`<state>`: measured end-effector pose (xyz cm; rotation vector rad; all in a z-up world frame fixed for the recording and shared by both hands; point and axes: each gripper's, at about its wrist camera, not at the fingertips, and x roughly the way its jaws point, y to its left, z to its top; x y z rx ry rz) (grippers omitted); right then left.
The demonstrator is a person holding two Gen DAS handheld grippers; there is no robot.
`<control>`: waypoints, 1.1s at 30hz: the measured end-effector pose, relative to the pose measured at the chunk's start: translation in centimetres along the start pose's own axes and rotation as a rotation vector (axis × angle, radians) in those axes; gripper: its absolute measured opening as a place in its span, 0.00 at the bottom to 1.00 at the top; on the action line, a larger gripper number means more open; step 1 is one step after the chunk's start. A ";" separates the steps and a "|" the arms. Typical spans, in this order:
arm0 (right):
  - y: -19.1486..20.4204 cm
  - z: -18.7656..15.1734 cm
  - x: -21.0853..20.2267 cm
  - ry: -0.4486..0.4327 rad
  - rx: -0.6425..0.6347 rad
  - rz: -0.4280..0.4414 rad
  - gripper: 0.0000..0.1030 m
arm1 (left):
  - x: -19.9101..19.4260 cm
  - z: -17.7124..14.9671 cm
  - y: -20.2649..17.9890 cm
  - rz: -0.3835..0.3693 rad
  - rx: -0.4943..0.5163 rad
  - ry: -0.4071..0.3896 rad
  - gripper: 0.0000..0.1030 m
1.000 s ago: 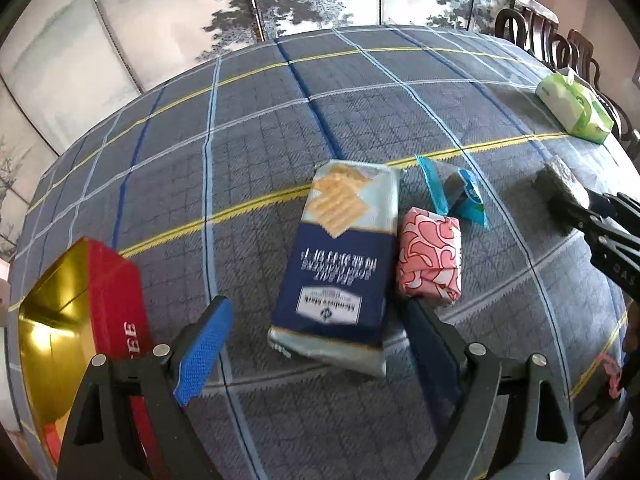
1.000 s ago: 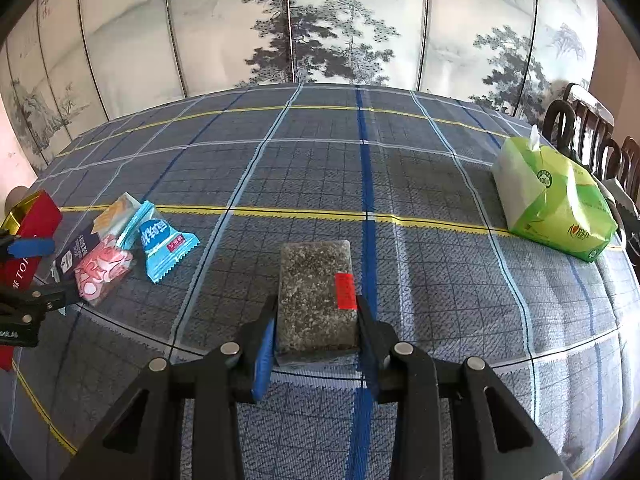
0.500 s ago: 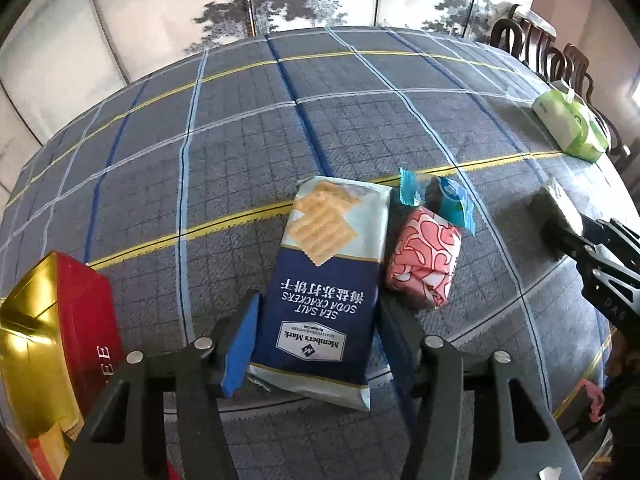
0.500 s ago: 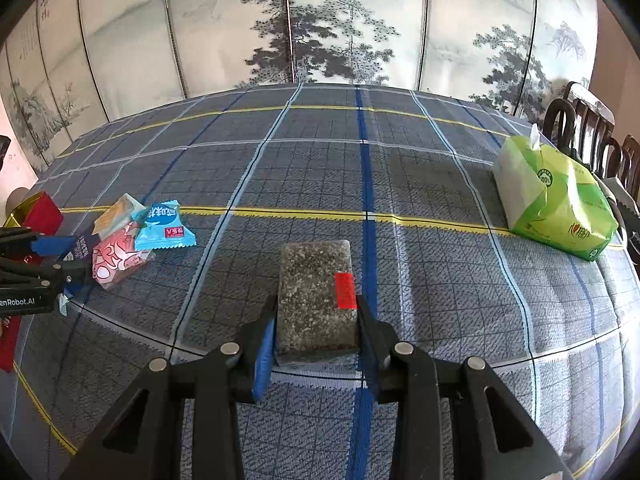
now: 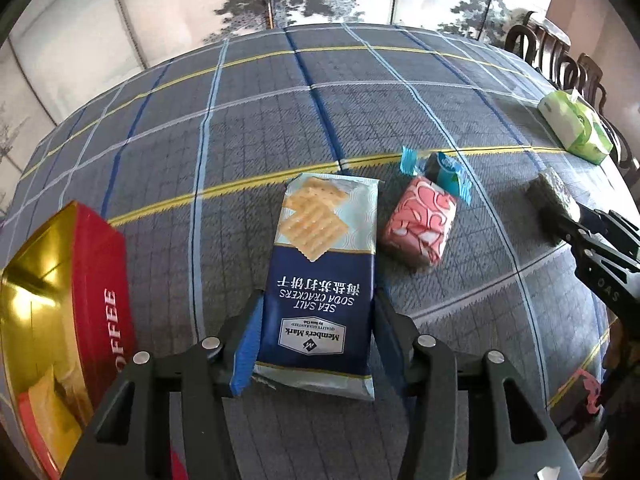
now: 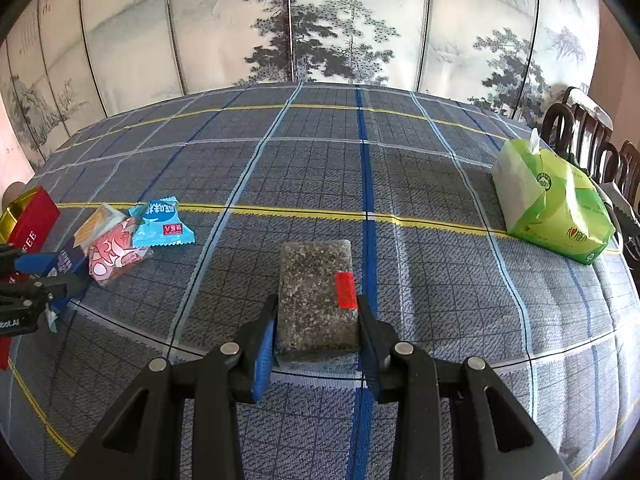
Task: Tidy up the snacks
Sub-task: 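Grasp the blue soda cracker pack with the left tool while the right tool holds the grey block, then carry the soda cracker pack into the gold tray and open the left tool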
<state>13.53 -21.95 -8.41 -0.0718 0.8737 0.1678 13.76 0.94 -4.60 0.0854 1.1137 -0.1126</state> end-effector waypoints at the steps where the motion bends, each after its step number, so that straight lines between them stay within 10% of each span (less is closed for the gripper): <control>1: 0.1 0.0 0.0 0.000 0.000 -0.001 0.35 | -0.1 -0.2 0.1 0.000 -0.006 0.002 0.46; 19: 0.1 0.0 -0.1 0.000 -0.001 -0.002 0.35 | -4.0 -2.0 0.9 -0.040 -0.092 -0.031 0.45; 33: 0.2 0.0 -0.1 0.000 -0.001 -0.002 0.35 | -10.8 -3.8 5.5 0.064 -0.204 -0.126 0.45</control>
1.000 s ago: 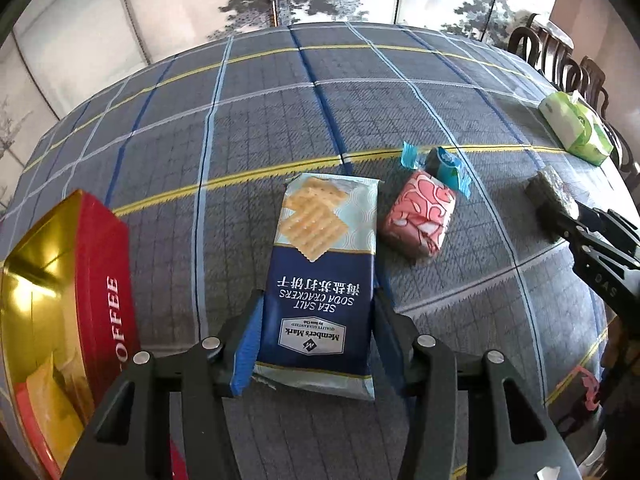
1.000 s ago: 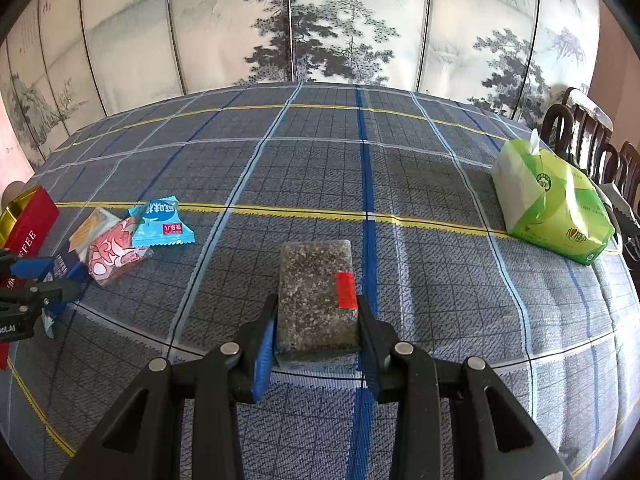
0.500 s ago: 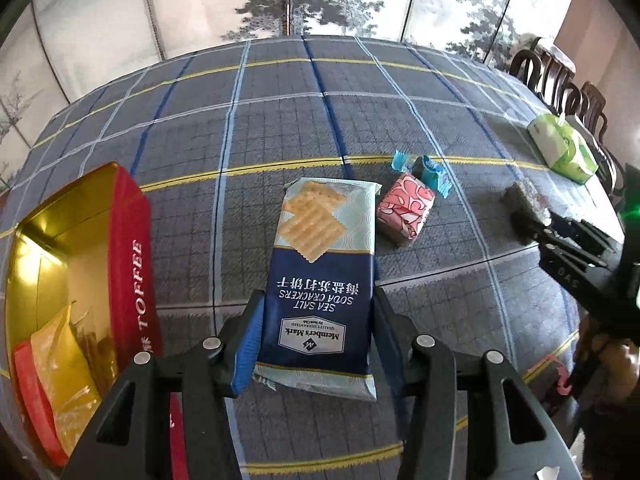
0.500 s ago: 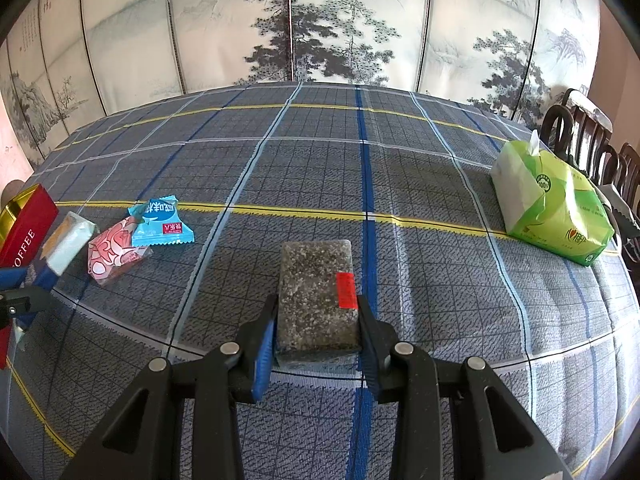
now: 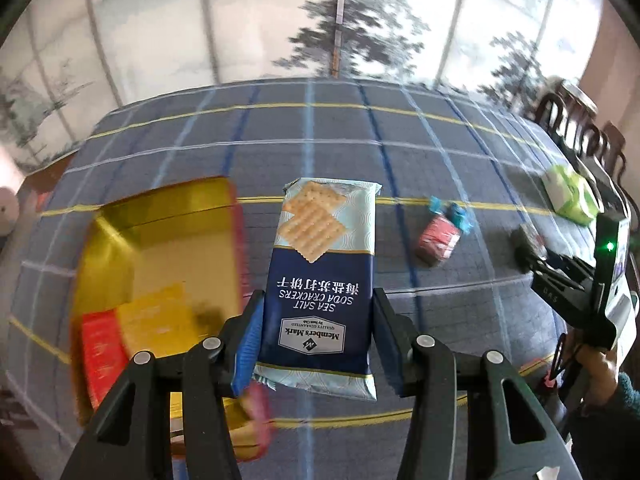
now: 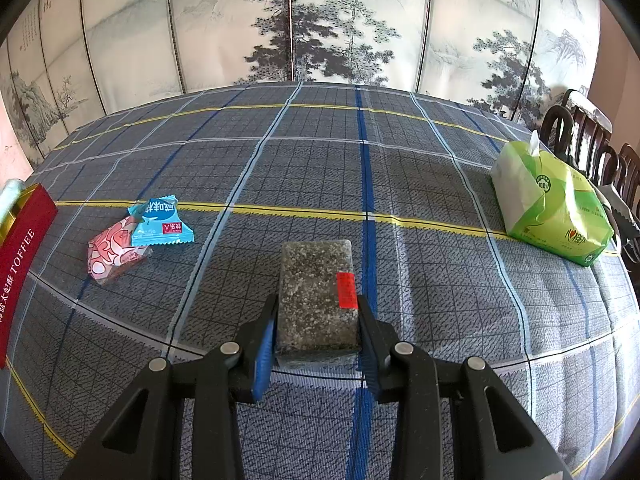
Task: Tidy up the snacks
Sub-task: 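Carry the soda cracker pack into the gold tray and open the left tool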
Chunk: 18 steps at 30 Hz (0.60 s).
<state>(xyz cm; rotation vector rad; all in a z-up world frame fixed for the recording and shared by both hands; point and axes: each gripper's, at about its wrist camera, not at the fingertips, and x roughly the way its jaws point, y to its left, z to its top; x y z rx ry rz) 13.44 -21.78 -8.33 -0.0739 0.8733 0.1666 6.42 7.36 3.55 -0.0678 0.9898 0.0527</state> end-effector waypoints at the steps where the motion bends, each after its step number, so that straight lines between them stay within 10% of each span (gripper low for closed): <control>1: 0.0 0.0 0.0 0.000 0.000 0.000 0.35 | -0.4 -0.1 0.7 0.016 -0.009 -0.008 0.45; 18: 0.1 0.0 -0.1 0.000 -0.002 -0.002 0.35 | -1.9 -4.3 11.3 0.184 -0.215 0.026 0.45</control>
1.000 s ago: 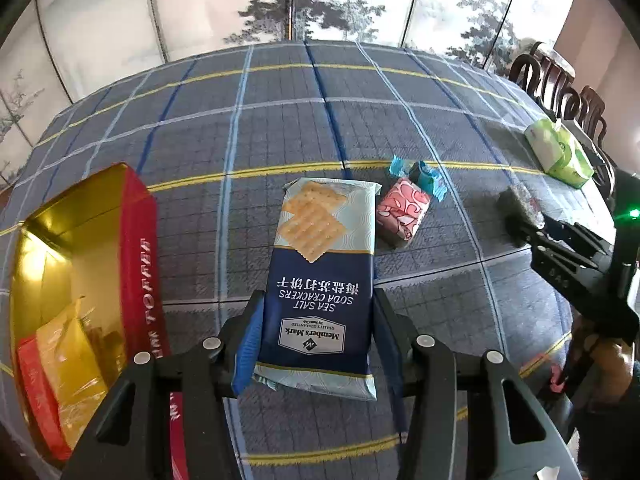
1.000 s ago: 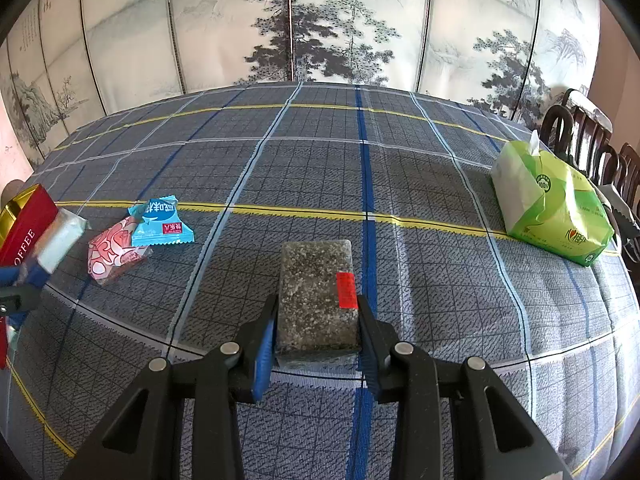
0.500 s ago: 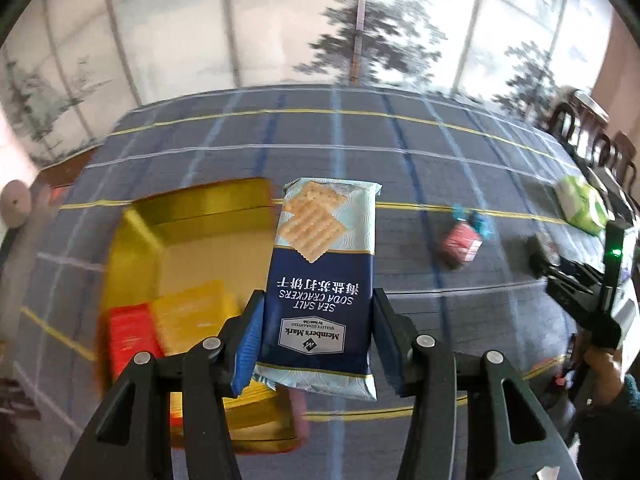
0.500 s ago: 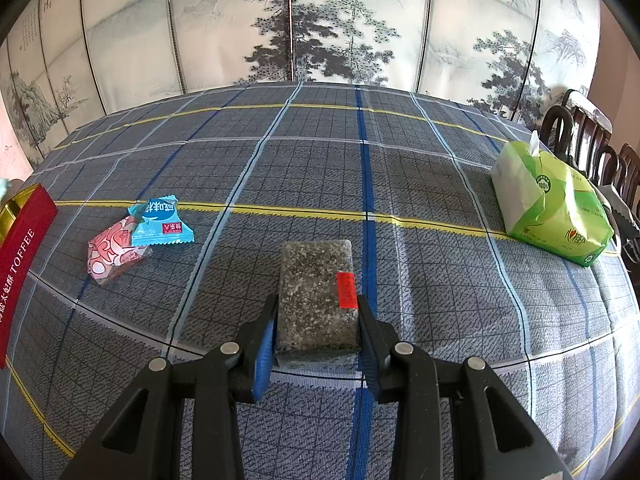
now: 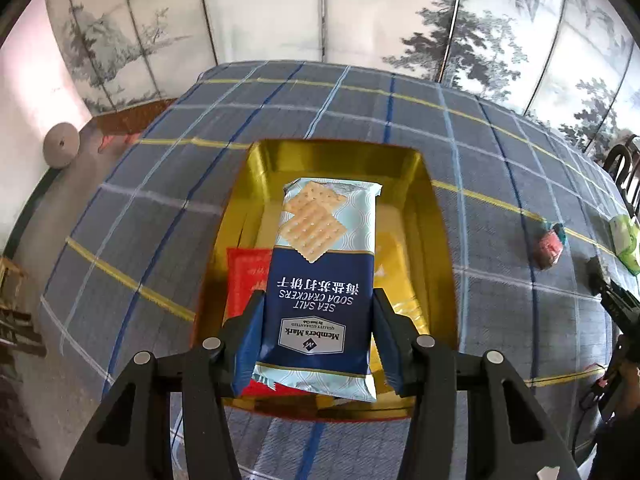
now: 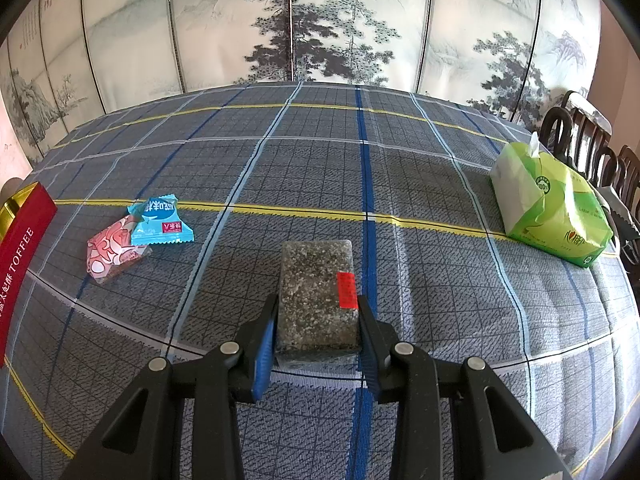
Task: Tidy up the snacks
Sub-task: 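Carry the soda cracker pack into the gold tray and open the left tool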
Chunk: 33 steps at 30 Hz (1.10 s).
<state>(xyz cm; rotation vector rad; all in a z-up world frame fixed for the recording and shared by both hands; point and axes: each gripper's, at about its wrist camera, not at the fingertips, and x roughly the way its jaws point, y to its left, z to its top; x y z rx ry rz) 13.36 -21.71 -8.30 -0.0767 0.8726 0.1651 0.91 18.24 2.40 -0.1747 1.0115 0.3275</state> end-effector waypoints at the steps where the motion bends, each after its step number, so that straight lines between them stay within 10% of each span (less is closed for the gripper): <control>1: 0.0 0.0 0.0 0.000 0.000 0.000 0.35 | 0.2 -0.3 0.2 0.004 -0.005 0.007 0.45; 33: -0.3 -0.1 -0.2 0.000 0.015 -0.027 0.35 | 2.3 -2.7 1.1 0.050 0.047 0.043 0.49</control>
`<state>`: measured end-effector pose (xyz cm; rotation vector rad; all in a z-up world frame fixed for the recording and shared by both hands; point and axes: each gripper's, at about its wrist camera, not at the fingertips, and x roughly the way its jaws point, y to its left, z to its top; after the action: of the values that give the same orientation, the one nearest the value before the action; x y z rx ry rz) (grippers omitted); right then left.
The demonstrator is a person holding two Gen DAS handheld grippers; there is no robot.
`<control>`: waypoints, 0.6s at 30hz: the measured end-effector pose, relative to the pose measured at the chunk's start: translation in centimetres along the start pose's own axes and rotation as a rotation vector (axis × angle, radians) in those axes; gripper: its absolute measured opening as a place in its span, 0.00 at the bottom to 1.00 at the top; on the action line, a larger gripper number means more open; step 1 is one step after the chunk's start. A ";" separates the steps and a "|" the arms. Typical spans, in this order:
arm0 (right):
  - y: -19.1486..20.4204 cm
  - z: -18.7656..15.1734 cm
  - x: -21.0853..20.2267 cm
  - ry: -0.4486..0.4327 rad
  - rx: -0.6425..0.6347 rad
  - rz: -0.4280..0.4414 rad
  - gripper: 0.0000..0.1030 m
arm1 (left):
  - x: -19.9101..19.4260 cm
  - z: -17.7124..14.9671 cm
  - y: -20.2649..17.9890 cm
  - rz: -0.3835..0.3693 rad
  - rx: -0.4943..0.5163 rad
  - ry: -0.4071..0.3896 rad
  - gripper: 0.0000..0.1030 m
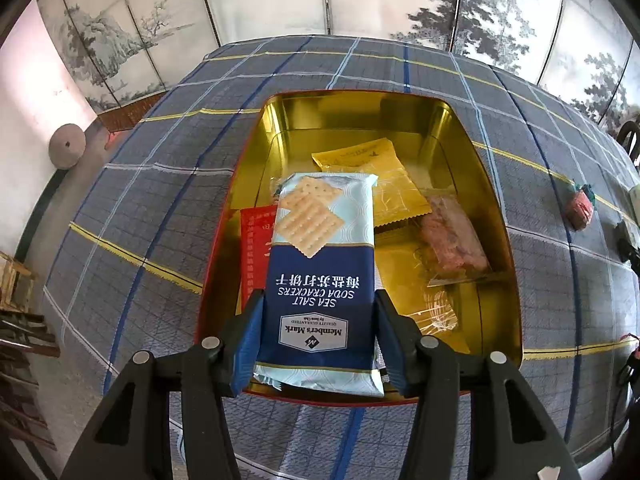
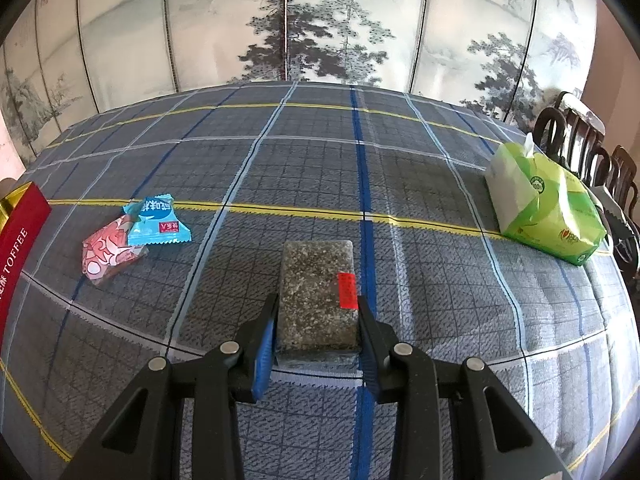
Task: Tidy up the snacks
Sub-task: 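Carry the soda cracker pack into the gold tray and open the left tool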
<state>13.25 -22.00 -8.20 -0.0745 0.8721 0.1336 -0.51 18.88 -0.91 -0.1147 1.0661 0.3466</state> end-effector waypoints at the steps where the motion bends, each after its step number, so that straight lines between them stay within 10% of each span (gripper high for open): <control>1: 0.0 0.0 0.0 0.000 0.001 -0.001 0.35 | 0.0 0.0 0.0 -0.001 0.003 0.000 0.49; 18: 0.3 0.7 0.2 0.021 0.028 -0.060 0.35 | -0.6 -0.3 0.5 -0.035 0.027 -0.025 0.68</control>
<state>13.86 -21.63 -7.91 -0.0762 0.8915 0.0650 -1.18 19.12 -0.52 -0.1049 1.0424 0.3012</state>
